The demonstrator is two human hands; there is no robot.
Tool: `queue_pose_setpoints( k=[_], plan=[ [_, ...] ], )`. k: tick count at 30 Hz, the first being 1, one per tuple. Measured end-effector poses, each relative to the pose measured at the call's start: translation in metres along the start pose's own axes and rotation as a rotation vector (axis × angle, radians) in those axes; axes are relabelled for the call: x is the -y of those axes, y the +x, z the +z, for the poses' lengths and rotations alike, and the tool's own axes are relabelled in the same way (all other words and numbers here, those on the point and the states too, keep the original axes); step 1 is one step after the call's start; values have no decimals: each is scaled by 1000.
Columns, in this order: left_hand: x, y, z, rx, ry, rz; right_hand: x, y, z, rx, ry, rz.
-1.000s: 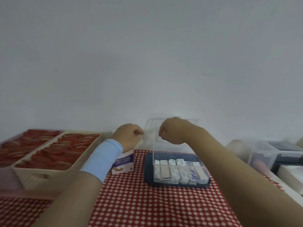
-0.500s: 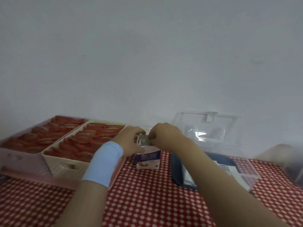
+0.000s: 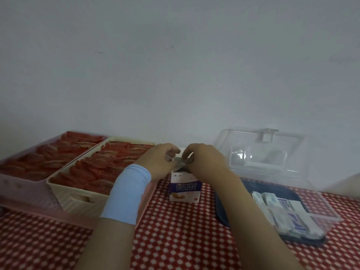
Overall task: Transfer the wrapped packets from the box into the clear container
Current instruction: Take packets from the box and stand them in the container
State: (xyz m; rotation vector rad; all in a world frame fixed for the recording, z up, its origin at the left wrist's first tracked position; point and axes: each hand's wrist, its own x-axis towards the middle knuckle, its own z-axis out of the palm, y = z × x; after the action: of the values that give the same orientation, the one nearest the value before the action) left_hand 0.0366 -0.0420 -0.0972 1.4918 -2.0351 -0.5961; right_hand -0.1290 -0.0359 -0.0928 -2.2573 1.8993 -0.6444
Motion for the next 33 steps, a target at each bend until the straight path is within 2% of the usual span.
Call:
queue_pose_setpoints(
  k=[5,9,14,19,21,25,30,33],
  plan=[
    [-3,5,2,-43,71,63,-10,-2,-7,-42,190,16],
    [-4,6,5,-76,145,114,-11,-3,-6,-76,194,-13],
    [-11,2,-1,-217,-138,80,-11,-1,-15,-281,374,-108],
    [-11,0,-8,-327,-305,118,3,-3,-17,-354,647,-151],
    [-6,1,-9,-401,-336,105,2,-4,-16,-306,575,-104],
    [3,3,-15,-542,-435,40,2,-2,-12,-76,141,-52],
    [0,4,-14,-542,-474,54,13,4,0,8,-117,-46],
    [-1,5,-12,-527,-479,62,14,6,0,34,-124,-29]
  ],
)
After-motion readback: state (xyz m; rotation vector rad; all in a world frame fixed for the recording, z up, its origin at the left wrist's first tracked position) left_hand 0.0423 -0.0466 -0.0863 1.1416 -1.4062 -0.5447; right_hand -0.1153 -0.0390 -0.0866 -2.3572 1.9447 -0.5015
